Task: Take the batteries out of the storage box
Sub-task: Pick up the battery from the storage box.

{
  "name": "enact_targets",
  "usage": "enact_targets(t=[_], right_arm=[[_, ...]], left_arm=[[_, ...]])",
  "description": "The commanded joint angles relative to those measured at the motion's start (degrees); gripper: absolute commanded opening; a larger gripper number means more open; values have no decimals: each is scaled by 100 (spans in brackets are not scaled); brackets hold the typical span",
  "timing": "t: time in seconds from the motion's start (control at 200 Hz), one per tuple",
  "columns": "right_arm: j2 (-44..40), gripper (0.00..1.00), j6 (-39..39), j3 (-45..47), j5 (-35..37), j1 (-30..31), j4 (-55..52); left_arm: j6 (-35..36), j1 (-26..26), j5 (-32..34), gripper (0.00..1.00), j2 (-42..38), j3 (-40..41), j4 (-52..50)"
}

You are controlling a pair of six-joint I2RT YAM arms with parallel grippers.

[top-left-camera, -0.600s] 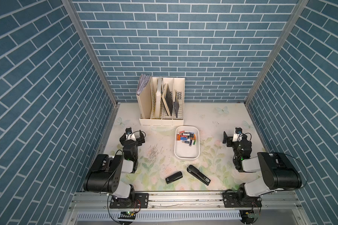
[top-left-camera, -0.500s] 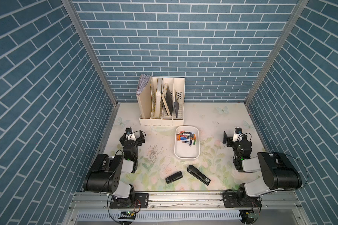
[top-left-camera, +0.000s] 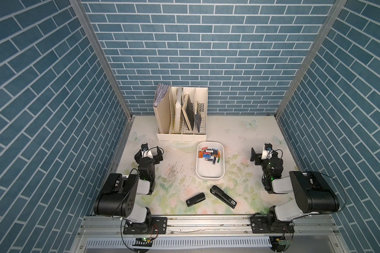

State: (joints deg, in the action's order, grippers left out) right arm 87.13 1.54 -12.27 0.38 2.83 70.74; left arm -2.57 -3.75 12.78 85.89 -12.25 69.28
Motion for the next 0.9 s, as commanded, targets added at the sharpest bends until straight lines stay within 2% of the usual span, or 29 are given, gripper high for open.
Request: enact_targets(t=[0.0,0.505,0.54,0.595,0.64,0.675,0.71,0.78,0.85,0.895], right_arm=[[48,100,118,-83,-21,-19,151],[61,100,101,-118,-80,-54,89],[59,100,101,-120,-82,-55,88],[-60,100,104,-156,-41,-48,8],[-472,100,139,-551,14,11,-989],[-778,100,-99,-1195,240,65,-2448],[-940,100,-653,-1943,523,77,-3933],[-1007,98,-994,-3192,112,237,-5924],[-1036,97,-1168,-4184,542,782,-7389],[-1009,97,-1274,-4743,502,1117,-8008]], left_arm=[[21,32,6,100,-3,-75,96],[59,3,-6,100,-36,-71,123],[72,-26,51,100,-182,-251,-248],[13,-103,318,100,-540,-1119,-2037],[-103,-109,432,100,-631,-2049,-3676],[-91,-115,526,100,-613,-2675,-4579],[-221,-117,680,100,-583,-3168,-5339],[-472,-124,579,100,-642,-3765,-6194],[-824,-152,277,100,-822,-4085,-6715],[-1001,-170,55,100,-951,-4217,-6981]])
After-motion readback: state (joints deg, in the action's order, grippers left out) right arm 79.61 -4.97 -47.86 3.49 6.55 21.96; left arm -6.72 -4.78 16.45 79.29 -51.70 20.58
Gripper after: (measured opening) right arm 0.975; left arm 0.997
